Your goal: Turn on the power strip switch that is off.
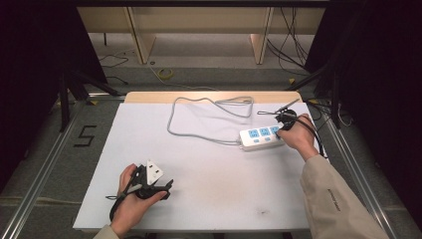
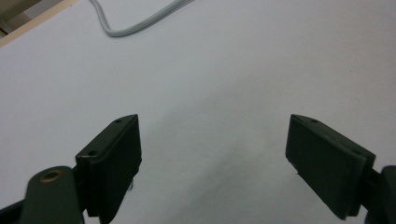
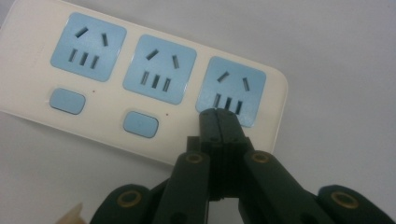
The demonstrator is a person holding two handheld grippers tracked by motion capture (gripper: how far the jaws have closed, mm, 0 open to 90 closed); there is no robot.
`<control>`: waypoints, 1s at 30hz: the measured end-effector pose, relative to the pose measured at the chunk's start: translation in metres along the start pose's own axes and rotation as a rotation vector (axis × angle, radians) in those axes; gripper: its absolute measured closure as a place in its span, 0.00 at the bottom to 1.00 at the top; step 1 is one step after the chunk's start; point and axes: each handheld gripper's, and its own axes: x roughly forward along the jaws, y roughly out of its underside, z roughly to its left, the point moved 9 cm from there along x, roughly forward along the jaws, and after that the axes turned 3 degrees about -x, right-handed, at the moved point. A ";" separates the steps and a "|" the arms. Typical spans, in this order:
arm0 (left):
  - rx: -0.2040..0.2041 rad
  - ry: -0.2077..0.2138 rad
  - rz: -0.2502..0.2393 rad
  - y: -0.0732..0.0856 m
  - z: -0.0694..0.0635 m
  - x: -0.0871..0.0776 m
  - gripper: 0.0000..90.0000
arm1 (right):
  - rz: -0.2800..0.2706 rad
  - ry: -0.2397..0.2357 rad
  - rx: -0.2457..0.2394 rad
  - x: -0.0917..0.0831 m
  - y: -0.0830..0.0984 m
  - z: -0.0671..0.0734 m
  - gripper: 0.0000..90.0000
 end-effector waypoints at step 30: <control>0.001 0.001 0.001 0.000 0.000 0.001 0.20 | -0.027 -0.023 0.006 -0.005 0.002 0.001 1.00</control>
